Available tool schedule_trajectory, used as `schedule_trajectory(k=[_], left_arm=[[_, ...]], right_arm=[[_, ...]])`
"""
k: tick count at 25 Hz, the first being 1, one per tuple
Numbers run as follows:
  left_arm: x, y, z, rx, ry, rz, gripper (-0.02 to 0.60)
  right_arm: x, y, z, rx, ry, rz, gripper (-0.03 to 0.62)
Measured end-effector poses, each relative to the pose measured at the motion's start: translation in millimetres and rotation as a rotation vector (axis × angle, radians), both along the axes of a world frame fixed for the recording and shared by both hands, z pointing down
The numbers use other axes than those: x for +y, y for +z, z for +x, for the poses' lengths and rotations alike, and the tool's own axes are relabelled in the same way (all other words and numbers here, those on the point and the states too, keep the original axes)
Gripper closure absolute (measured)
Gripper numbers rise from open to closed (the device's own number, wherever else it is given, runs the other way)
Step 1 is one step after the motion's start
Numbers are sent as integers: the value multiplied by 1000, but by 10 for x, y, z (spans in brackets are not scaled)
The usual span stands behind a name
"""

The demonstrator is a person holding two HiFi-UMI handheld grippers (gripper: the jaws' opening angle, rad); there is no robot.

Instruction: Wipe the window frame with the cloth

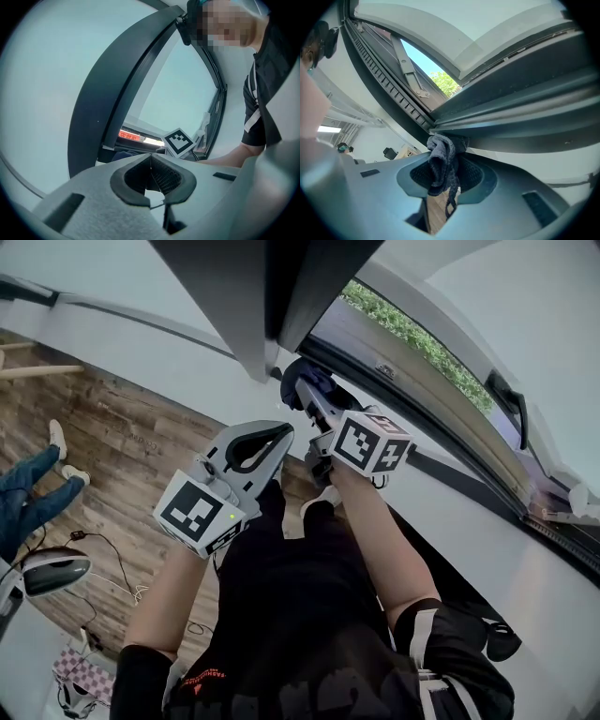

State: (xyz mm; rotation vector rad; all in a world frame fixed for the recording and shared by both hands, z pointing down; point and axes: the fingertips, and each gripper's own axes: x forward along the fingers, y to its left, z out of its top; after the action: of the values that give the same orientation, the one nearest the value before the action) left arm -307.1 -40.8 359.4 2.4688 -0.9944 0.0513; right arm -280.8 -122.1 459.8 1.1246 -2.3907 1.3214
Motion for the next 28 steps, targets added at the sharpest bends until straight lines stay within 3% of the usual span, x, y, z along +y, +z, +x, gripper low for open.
schedule_trajectory(k=[17,28], left_arm=[[-35,-46,-12,-19,-21,4,561],[-19,-245,284,-30,23,31,561]], right_arm=[[58,42,-166,-41,-67,-37,488],[362,-283,254,-40,-87,16,487]])
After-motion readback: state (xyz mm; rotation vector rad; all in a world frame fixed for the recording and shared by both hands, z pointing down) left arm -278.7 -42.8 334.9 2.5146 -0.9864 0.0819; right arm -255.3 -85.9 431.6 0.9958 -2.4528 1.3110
